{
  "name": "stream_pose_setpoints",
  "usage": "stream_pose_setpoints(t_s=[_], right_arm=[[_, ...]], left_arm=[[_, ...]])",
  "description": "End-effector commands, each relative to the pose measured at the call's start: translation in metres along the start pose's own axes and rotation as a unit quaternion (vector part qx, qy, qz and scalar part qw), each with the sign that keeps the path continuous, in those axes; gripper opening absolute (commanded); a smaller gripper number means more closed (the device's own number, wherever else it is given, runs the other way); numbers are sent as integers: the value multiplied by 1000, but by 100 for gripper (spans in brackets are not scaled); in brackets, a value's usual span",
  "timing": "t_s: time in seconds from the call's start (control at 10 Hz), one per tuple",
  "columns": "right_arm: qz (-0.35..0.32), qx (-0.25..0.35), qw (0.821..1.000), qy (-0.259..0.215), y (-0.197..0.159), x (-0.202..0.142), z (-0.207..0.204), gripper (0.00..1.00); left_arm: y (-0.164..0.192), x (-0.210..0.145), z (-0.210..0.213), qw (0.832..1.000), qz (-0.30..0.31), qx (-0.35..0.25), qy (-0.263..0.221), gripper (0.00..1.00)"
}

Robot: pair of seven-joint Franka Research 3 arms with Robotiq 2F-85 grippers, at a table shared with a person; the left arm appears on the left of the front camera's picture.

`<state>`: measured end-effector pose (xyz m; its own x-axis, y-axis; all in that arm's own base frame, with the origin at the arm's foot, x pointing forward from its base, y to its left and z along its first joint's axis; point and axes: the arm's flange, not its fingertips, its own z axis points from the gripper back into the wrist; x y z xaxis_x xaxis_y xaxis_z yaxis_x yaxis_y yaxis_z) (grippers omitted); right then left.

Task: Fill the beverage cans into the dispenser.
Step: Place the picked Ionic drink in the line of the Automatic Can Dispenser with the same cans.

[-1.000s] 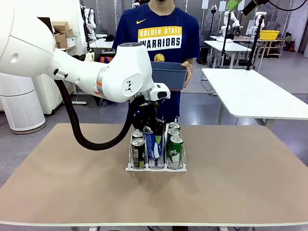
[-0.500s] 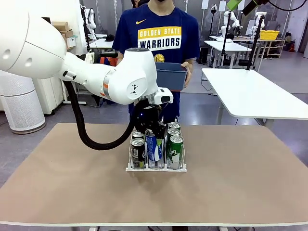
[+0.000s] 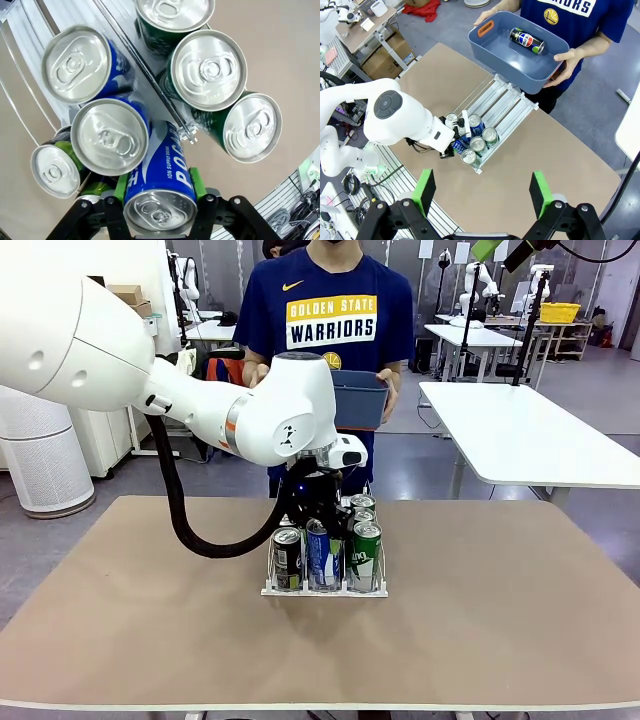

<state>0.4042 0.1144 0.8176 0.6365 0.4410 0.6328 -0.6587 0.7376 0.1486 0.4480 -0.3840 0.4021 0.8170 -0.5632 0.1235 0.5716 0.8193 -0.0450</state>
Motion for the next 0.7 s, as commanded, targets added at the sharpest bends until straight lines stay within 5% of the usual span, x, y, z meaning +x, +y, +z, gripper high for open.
stream_pose_setpoints(t_s=[0.0, 0.5, 0.6], right_arm=[[0, 0, 1000, 0, 0, -1, 0, 100], [0, 0, 1000, 0, 0, -1, 0, 100], [0, 0, 1000, 0, 0, -1, 0, 100]], left_arm=[[-5, 2, -3, 1000, 3, 7, 6, 57], [-12, -1, -11, 999, -19, -1, 36, 57], [0, 1, -10, 1000, 0, -2, 10, 57]])
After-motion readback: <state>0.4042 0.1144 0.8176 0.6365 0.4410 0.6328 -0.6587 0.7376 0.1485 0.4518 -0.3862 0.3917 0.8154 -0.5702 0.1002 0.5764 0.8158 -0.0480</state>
